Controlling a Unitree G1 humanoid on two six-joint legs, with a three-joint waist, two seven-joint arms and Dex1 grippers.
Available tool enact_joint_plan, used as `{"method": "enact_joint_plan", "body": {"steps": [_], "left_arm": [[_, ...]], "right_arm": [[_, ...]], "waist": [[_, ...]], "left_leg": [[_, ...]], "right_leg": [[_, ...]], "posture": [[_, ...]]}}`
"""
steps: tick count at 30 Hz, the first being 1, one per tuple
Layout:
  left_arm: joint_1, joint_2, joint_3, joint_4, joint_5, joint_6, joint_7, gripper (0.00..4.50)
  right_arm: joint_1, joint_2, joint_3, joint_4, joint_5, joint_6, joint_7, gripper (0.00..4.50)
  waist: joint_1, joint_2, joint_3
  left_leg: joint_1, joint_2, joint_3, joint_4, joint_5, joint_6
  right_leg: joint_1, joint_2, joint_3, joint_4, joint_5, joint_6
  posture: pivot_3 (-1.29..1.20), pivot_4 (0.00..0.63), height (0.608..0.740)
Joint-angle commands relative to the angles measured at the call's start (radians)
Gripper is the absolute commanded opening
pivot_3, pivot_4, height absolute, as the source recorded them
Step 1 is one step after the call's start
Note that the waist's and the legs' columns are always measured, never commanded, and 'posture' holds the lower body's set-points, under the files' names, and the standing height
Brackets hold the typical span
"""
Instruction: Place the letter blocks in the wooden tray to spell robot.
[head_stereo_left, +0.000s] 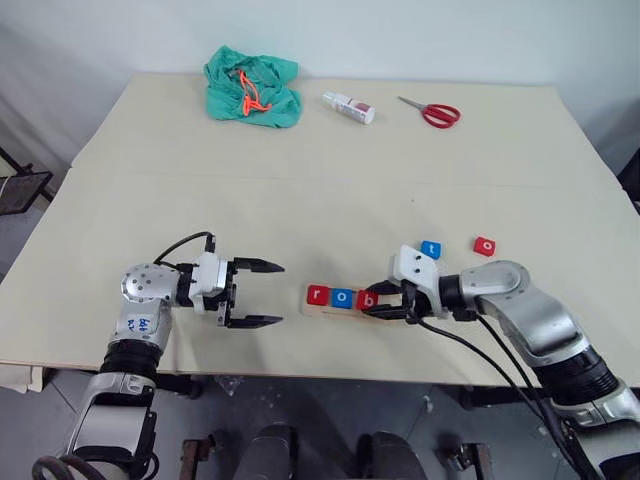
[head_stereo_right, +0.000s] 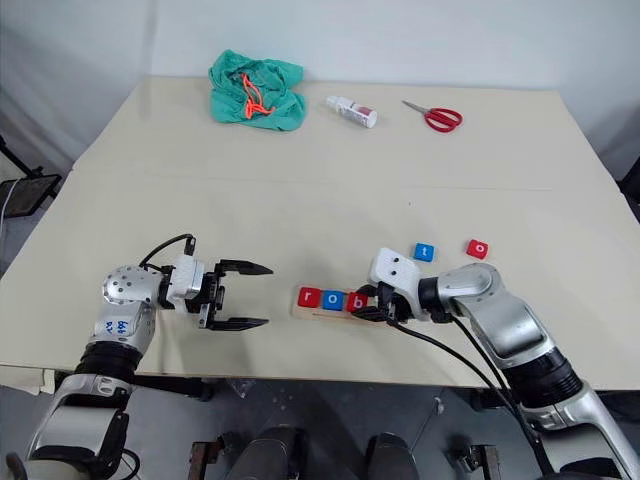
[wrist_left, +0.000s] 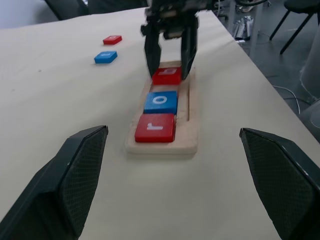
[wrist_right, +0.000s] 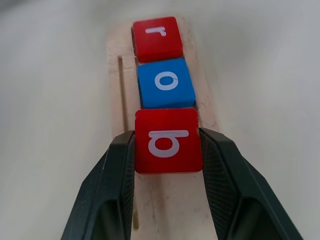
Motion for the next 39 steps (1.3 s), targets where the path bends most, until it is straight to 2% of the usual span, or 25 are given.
{"method": "enact_joint_plan", "body": {"steps": [1,6,15,23,26,32,37,39], "left_arm": [[0.007,0.002,0.014,-0.051,-0.02,0.008,0.005,4.5],[0.014,0.003,0.018,-0.062,-0.017,0.011,0.016,4.5],[0.012,-0.001,0.018,-0.059,-0.016,0.007,0.033,4.5],[-0.004,-0.009,0.015,-0.04,-0.01,0.001,0.04,4.5],[-0.005,-0.014,0.015,-0.035,-0.008,-0.001,0.043,4.5],[-0.01,-0.018,0.014,-0.024,-0.007,-0.004,0.04,4.5],[-0.019,-0.021,0.016,-0.012,-0.004,-0.008,0.038,4.5],[-0.018,-0.02,0.016,-0.015,-0.005,-0.008,0.04,4.5]], "right_arm": [[-0.029,0.013,-0.005,0.01,-0.01,-0.034,0.012,1.47],[-0.046,0.013,0.003,0.037,-0.027,-0.053,0.033,1.47],[-0.027,0.018,-0.025,-0.049,0.003,-0.027,0.055,4.48],[0.017,-0.024,-0.135,-0.118,0.075,0.067,0.025,4.48],[0.089,-0.08,-0.185,-0.138,0.082,0.055,0.032,3.89],[0.147,-0.121,-0.192,-0.101,0.043,0.012,0.009,1.74],[0.15,-0.099,-0.161,-0.067,0.021,-0.01,-0.003,0.03],[0.14,-0.087,-0.145,-0.056,0.015,-0.014,-0.006,0.03]], "waist": [[-0.002,0.0,0.0],[-0.009,0.0,0.0],[-0.014,0.0,0.0],[-0.01,0.0,0.0],[-0.007,0.0,0.0],[-0.015,0.0,0.0],[-0.013,0.0,0.0],[-0.013,0.0,0.0]], "left_leg": [[0.0,0.0,0.0,0.0,0.0,0.0],[0.0,0.0,0.0,0.0,0.0,0.0],[0.0,0.0,0.0,0.0,0.0,0.0],[0.0,0.0,-0.001,0.0,0.0,0.0],[0.0,-0.001,-0.001,0.0,0.0,0.0],[0.001,0.0,0.001,-0.001,0.0,0.0],[0.001,0.0,0.001,-0.001,0.0,0.0],[0.001,0.0,0.001,-0.001,0.0,0.0]], "right_leg": [[0.0,0.0,0.0,0.0,0.0,0.0],[0.0,0.0,0.0,0.0,0.0,0.0],[0.0,0.0,0.0,0.0,0.0,0.0],[0.0,0.0,0.0,0.0,0.0,0.0],[0.0,0.0,0.0,0.0,0.0,0.0],[0.0,0.0,0.0,0.0,0.0,0.0],[0.0,0.0,0.0,0.0,0.0,0.0],[0.0,0.0,0.0,0.0,0.0,0.0]], "posture": [[0.0,0.15,0.74],[0.0,0.15,0.74],[0.0,0.15,0.74],[0.0,0.15,0.74],[0.0,0.15,0.74],[0.0,0.15,0.74],[0.0,0.15,0.74],[0.0,0.15,0.74]]}}
